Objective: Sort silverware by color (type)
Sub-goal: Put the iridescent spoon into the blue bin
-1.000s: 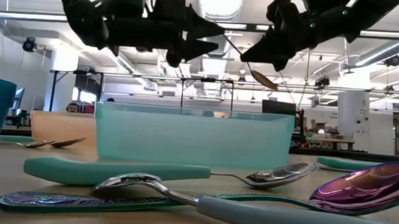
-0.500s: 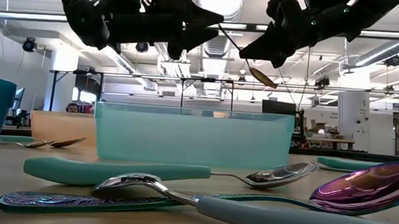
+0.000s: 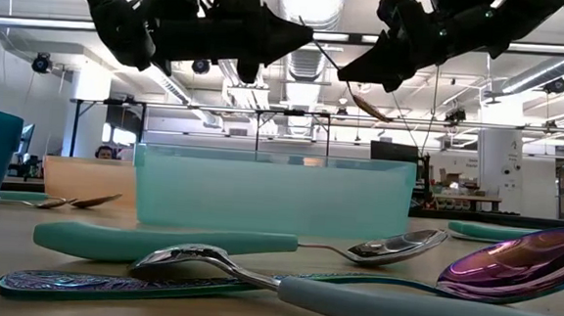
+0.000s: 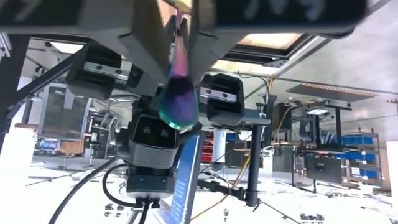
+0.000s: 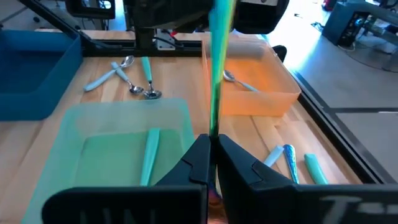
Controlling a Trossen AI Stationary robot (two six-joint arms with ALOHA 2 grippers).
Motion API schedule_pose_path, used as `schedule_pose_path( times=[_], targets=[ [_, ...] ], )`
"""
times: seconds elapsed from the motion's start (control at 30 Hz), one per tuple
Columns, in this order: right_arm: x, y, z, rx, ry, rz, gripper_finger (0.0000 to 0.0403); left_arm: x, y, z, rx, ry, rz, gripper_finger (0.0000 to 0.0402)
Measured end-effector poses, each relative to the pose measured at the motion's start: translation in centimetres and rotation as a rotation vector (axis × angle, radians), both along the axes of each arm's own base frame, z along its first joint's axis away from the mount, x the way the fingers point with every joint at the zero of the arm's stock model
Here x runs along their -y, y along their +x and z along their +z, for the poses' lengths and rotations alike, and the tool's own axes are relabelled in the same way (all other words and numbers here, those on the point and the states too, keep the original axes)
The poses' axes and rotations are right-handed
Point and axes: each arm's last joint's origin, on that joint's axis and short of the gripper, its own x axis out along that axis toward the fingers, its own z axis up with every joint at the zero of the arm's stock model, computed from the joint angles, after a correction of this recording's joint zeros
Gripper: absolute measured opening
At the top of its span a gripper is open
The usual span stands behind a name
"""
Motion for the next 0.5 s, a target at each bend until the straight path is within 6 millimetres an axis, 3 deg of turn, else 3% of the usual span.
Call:
schedule_pose_path(
  times=[0.1, 0.5],
  targets=[
    [0.0, -0.01, 0.01, 0.0, -0.007, 0.003, 0.0008, -0.01, 0.0, 0.0, 0.001, -0.005, 0.0, 0.0005],
    [-0.04, 0.02, 0.08, 0.004, 0.001, 0.009, 0.0007, 0.01, -0.04, 0.17, 0.018, 0.0, -0.015, 0.0]
  ],
)
